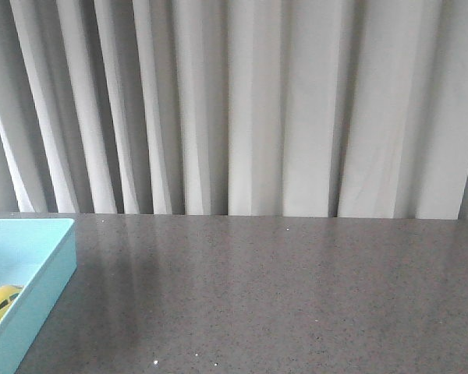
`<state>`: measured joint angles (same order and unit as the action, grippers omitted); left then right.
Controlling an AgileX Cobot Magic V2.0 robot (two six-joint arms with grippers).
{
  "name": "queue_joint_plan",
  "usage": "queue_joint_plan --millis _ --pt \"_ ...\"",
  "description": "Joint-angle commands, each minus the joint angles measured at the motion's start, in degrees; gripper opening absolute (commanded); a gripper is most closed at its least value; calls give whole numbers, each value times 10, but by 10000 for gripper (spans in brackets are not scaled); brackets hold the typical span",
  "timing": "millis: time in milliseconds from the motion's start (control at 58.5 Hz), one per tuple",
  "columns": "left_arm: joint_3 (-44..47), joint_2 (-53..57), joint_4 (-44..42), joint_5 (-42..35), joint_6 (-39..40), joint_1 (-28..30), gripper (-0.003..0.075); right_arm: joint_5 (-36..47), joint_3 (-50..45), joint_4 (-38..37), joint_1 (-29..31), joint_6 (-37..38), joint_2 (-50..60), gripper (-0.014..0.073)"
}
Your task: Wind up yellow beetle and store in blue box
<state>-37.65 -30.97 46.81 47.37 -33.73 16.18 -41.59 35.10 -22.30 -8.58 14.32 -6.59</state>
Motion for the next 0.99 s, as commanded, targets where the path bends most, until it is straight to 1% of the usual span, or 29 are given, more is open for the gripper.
queue_joint_plan --millis 0,68,205,291,359,513,599,684,787,890,975 --pt "7 14 42 -55 2 -4 -6 44 11 -14 3 -1 -14 -7" --pt "17 19 39 -52 -29 -4 -6 44 11 -14 3 -1 -14 -7" --pt "33 22 35 -62 -126 -4 -6 44 11 -14 3 -1 -14 -7" --pt "49 22 43 -86 -180 -4 -6 44 11 -14 3 -1 -14 -7" --pt "69 23 45 -119 -203 -13 -6 44 11 -14 3 -1 -14 -7" --pt "150 64 45 -221 -210 -38 -6 44 11 -14 3 -1 -14 -7" --pt "216 113 46 -286 -208 -47 -6 44 11 -14 3 -1 -14 -7" --pt "275 178 51 -329 -208 -50 -6 44 11 -14 3 -1 -14 -7" --pt "339 260 51 -353 -208 -49 -6 44 11 -14 3 -1 -14 -7" --pt "387 332 52 -358 -207 -50 -6 44 11 -14 3 -1 -14 -7" --pt "385 317 37 -342 -206 -50 -6 42 11 -14 3 -1 -12 -7"
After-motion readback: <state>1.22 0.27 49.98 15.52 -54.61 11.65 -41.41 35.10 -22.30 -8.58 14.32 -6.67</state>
